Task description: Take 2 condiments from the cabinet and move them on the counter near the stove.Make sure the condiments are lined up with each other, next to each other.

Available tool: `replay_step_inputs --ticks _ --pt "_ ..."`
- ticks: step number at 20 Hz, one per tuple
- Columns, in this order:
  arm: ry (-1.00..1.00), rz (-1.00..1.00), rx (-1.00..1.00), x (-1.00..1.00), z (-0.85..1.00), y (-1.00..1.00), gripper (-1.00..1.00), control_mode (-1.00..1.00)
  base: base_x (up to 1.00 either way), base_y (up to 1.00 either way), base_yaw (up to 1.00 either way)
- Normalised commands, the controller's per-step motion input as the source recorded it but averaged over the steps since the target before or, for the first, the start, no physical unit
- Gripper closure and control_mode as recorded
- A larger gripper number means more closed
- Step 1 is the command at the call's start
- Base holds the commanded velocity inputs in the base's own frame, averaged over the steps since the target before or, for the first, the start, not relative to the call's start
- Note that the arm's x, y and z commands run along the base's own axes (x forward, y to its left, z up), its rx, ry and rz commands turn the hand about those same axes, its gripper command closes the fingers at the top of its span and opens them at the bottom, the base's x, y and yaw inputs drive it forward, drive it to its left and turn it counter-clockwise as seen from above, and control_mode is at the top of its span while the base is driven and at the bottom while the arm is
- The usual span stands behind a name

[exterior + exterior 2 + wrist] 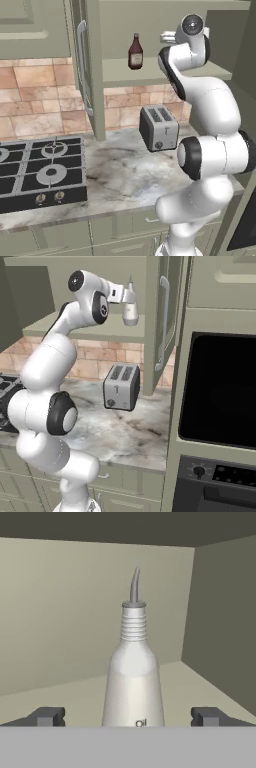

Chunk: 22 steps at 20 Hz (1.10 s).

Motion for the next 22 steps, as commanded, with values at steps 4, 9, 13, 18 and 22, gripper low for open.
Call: replay_step_inputs --ticks 4,9,13,18,22 --pt "0.0 0.0 0.0 0.39 0.0 -0.15 -1.0 -1.0 0.0 0.0 0.0" --pt "0.0 0.0 0.0 0.38 0.0 -0.12 -1.0 -1.0 0.0 0.0 0.0" --pt "0.0 0.0 0.0 0.37 0.0 -0.07 -1.0 -1.0 0.0 0.0 0.0" --pt "0.0 0.0 0.0 0.27 0.0 -0.02 1.0 -1.0 0.0 0.0 0.0" --pt "0.0 0.0 -0.01 0.15 0.0 0.0 1.0 -1.0 0.0 0.0 0.0"
